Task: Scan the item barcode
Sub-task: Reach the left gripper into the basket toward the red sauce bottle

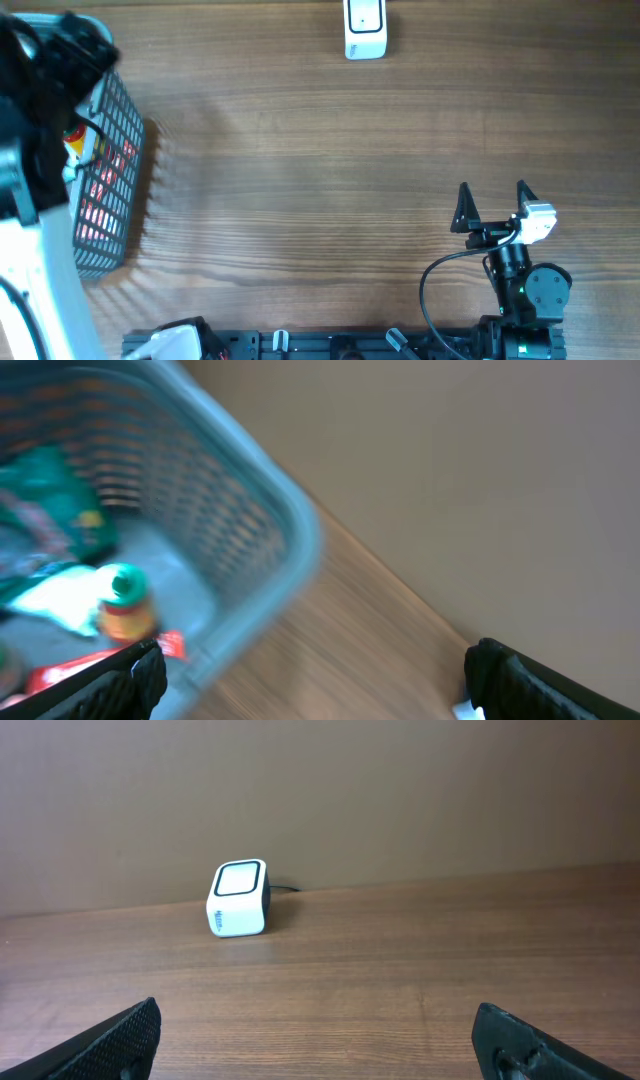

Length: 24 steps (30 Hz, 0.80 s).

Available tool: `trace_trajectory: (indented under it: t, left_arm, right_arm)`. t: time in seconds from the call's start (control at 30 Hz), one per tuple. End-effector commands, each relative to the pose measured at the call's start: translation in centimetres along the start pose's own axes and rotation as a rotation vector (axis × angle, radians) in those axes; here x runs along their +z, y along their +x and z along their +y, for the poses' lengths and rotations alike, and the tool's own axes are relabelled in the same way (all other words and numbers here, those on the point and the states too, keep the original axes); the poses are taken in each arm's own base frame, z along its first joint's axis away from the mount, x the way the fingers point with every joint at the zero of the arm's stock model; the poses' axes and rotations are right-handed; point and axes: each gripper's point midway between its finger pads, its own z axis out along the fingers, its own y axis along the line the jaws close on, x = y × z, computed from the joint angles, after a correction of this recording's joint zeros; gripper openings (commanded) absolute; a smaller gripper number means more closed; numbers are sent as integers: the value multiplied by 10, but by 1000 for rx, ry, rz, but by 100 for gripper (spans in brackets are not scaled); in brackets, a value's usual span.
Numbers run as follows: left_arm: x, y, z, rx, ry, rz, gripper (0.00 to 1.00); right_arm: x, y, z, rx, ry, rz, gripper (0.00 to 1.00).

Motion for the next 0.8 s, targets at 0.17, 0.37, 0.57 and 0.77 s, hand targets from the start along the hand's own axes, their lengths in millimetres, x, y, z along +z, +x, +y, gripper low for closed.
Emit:
trace_trajectory:
  t: [0.17,0.37,0.57,0.77]
  left_arm:
    - [90,6,107,-421,-385,76,99]
    - [119,42,144,-545,-542,194,100]
    - [149,70,156,-599,-587,300,100]
    - [172,89,168,-639,-644,338,100]
  right_arm:
    - [0,0,2,-18,-12,0,100]
    - [0,0,2,-18,-12,0,100]
    - [0,0,2,-18,-12,0,100]
    - [0,0,2,-18,-12,0,100]
